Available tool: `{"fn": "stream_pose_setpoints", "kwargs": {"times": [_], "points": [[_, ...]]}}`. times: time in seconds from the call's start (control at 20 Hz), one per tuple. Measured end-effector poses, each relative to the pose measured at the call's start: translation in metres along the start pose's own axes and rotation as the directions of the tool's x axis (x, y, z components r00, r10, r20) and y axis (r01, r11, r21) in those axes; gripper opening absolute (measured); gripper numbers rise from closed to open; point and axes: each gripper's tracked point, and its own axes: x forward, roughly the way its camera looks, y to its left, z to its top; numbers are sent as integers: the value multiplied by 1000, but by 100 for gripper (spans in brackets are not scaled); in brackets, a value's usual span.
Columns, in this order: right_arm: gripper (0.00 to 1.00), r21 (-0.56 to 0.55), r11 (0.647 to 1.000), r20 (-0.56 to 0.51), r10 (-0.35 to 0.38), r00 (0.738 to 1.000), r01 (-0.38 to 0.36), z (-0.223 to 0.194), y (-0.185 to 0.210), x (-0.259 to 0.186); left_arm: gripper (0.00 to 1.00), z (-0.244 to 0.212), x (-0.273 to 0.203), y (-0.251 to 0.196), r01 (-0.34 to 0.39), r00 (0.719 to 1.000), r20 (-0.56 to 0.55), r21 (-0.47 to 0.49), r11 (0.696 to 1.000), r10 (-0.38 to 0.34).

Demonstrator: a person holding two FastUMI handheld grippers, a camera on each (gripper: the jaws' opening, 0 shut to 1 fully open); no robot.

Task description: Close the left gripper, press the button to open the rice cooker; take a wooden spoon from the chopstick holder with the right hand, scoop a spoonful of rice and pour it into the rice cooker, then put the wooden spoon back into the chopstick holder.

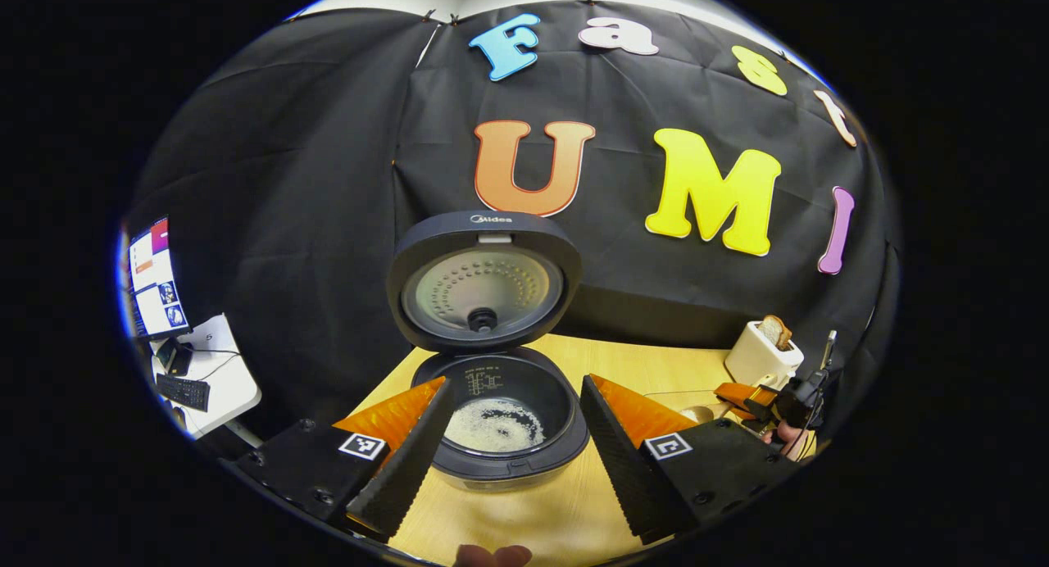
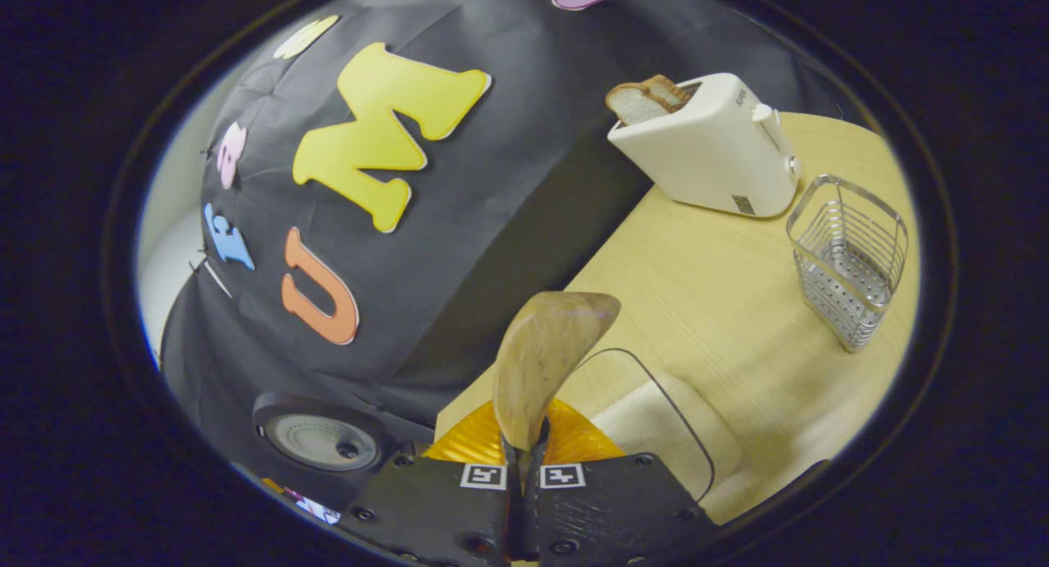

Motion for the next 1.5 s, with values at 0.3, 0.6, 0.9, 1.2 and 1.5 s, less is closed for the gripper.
{"fn": "stream_pose_setpoints", "kwargs": {"times": [0.3,0.6,0.9,1.2,1.5], "points": [[0,-16,998,-10,67,998,-67,10,43,-13,99,-3,-2,-16,16,1000,3,-26,1000,-16],[0,-1,985,-56,169,984,-170,-12,122,-9,99,2,-11,4,-27,999,41,-19,999,28],[0,-43,968,-154,239,959,-248,-78,205,12,98,-5,-27,45,-87,995,49,-63,994,90],[0,-168,958,-186,202,961,-234,-133,245,51,99,-6,-46,104,-186,978,71,-135,973,197],[0,-410,889,-194,136,972,-206,-179,256,77,98,-23,-53,151,-265,959,54,-185,946,279]]}}
